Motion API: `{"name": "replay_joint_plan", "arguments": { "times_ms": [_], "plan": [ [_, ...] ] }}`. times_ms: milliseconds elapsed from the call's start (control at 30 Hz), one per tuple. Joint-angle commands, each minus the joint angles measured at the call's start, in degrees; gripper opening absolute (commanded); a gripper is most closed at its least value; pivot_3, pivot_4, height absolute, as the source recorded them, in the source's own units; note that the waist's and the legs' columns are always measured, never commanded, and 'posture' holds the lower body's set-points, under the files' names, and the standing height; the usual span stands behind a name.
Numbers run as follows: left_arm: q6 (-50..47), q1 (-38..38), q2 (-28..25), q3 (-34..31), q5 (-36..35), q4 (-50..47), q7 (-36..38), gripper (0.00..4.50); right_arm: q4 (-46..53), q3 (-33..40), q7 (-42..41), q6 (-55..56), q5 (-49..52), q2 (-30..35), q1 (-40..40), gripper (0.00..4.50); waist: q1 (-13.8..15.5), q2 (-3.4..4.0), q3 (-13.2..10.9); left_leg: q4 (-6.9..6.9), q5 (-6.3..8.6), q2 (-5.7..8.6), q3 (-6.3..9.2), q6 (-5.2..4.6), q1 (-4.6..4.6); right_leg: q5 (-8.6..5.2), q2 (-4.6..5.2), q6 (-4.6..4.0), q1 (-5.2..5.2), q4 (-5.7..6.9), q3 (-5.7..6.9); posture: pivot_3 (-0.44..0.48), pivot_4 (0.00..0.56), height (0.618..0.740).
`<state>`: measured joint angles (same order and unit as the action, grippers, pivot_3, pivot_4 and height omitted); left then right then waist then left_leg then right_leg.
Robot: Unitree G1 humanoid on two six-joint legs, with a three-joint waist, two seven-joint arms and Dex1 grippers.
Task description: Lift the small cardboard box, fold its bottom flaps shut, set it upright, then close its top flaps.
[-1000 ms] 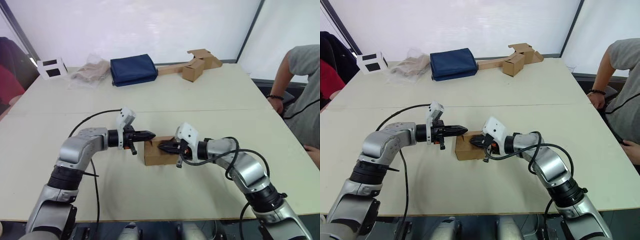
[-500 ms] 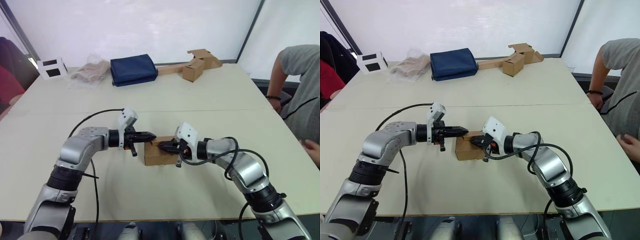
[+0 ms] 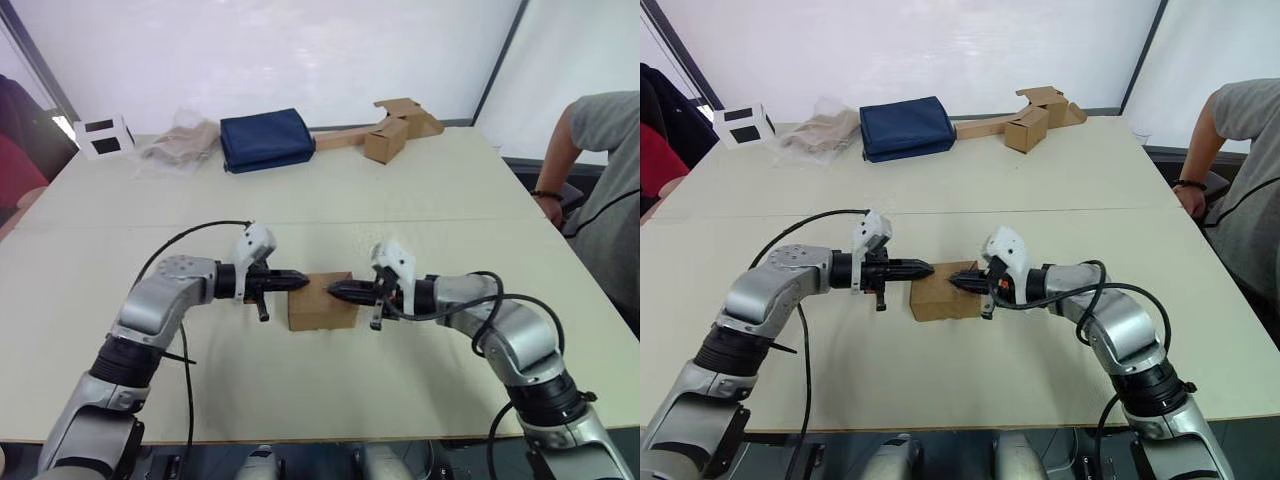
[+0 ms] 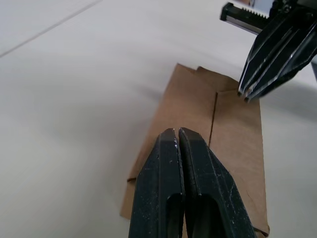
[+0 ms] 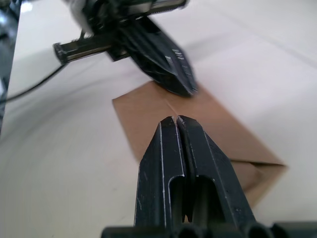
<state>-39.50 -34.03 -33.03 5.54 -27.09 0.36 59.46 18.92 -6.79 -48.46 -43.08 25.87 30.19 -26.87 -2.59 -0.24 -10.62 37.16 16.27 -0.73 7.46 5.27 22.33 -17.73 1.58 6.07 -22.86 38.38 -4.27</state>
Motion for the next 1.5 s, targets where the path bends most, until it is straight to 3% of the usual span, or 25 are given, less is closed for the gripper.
{"name": "replay_joint_plan", "arguments": {
  "times_ms": [33, 167, 633, 1000, 1133, 1233, 1400, 1500],
  "plan": [
    [-2.45, -0.15, -0.82, -4.23, -3.71, -2.82, -0.43, 0.08, 1.67, 3.35, 1.26, 0.22, 2.46, -0.54, -0.49, 0.0, 0.0, 0.0, 0.0, 0.0, 0.0, 0.0, 0.0, 0.0, 0.0, 0.0, 0.0, 0.0, 0.0, 0.0, 0.0, 0.0, 0.15, 0.74],
    [-4.2, -1.13, -1.13, -4.78, -4.87, -6.49, -1.49, 0.08, -1.03, 3.04, 2.75, 1.85, 1.31, -1.77, -2.13, 0.0, 0.0, 0.0, 0.0, 0.0, 0.0, 0.0, 0.0, 0.0, 0.0, 0.0, 0.01, 0.0, 0.0, 0.0, 0.0, 0.0, 0.15, 0.74],
    [-1.13, 0.82, 1.69, 4.57, 2.49, -7.94, -5.83, 0.08, -6.03, -7.34, 2.05, 8.68, -8.93, -1.02, -2.84, 0.0, -0.02, 0.0, 0.0, 0.0, 0.0, 0.0, -0.01, 0.01, 0.01, 0.0, 0.0, 0.0, -0.01, -0.01, -0.01, 0.0, 0.15, 0.74],
    [-0.35, 1.45, 1.91, 5.89, 4.83, -6.44, -6.11, 0.08, -6.85, -7.95, 1.92, 9.87, -11.08, -1.68, -2.45, 0.0, 0.04, 0.0, 0.0, 0.02, 0.0, 0.0, -0.01, 0.01, 0.0, 0.0, 0.01, 0.0, 0.02, 0.0, 0.0, 0.0, 0.15, 0.74],
    [-1.01, 1.78, 5.0, -1.56, 0.21, -7.72, -10.24, 0.08, -6.9, -2.75, 3.32, 9.99, -7.49, -3.92, -2.49, 0.0, 0.04, 0.0, 0.0, 0.02, 0.0, 0.0, -0.01, 0.01, 0.0, 0.0, 0.01, 0.0, 0.02, 0.0, -0.01, 0.0, 0.15, 0.74],
    [-0.15, 2.22, 7.89, -9.62, -3.03, -10.45, -16.26, 0.08, -5.54, 5.44, 6.9, 12.09, -2.18, -8.11, -2.26, 0.0, 0.05, -0.01, 0.0, 0.03, 0.0, 0.0, 0.0, 0.01, 0.01, 0.0, 0.02, 0.0, 0.0, 0.01, 0.0, 0.0, 0.15, 0.74],
    [-8.2, 5.17, 2.27, -15.94, -8.41, -13.54, -16.02, 0.08, 1.1, 16.23, 9.59, 4.94, 9.12, -8.1, 1.43, 0.0, 0.03, 0.0, 0.0, -0.01, 0.0, -0.01, 0.02, 0.01, 0.03, 0.0, 0.02, 0.0, -0.02, 0.01, 0.0, 0.0, 0.15, 0.74],
    [-10.4, 12.02, -2.92, -18.03, -10.02, -16.35, -13.8, 0.08, 4.9, 21.63, 9.73, 0.12, 15.36, -5.08, 6.54, 0.0, -0.01, 0.02, 0.0, -0.06, 0.0, -0.01, 0.0, 0.0, 0.02, 0.0, 0.02, 0.0, -0.02, -0.02, -0.02, 0.0, 0.15, 0.74]
  ]
}}
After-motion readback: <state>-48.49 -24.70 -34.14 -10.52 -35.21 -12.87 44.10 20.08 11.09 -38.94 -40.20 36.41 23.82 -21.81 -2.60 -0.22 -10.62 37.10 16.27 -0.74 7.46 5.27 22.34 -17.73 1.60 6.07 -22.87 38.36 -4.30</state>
